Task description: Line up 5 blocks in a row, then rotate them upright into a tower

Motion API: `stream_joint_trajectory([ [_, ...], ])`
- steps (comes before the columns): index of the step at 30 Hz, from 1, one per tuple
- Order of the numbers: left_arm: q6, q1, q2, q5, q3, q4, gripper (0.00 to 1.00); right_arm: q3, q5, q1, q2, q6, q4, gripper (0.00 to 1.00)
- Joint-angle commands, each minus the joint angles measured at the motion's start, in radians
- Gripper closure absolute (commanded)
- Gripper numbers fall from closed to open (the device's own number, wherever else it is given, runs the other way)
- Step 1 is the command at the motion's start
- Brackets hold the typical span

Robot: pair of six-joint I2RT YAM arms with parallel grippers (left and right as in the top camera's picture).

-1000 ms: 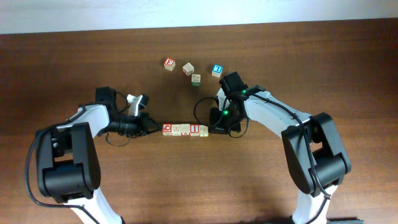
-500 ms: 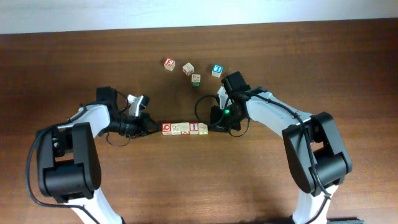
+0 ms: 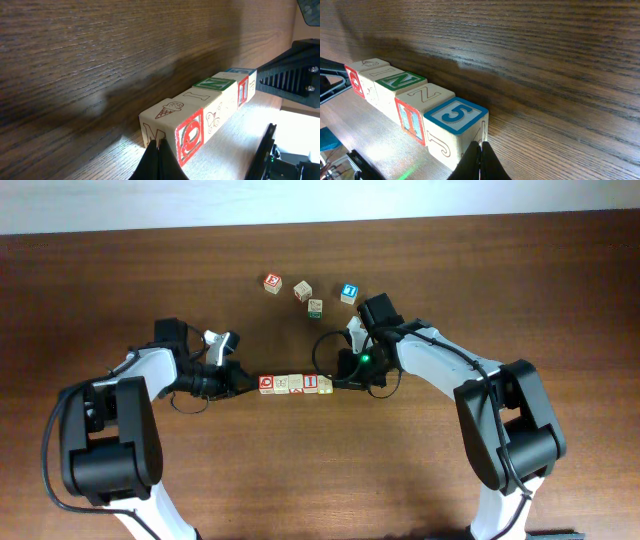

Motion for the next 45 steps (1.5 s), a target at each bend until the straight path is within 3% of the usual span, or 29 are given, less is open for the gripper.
stream_joint_trajectory([
  [1, 0.009, -0.035, 0.013, 0.128, 0.007, -0.005, 1.0, -0.002, -0.129, 0.038, -0.017, -0.037, 0.025, 0.96],
  [16, 0.009, -0.035, 0.013, 0.128, 0.007, -0.005, 1.0, 0.023, -0.31, 0.09, -0.058, -0.028, 0.115, 0.96],
  [32, 0.008, -0.035, 0.013, 0.124, 0.007, -0.005, 1.0, 0.023, -0.315, 0.099, -0.058, -0.002, 0.155, 0.95],
  [45, -0.089, -0.035, 0.013, -0.144, 0.008, -0.026, 1.0, 0.043, -0.221, 0.143, -0.058, 0.041, 0.144, 0.95],
])
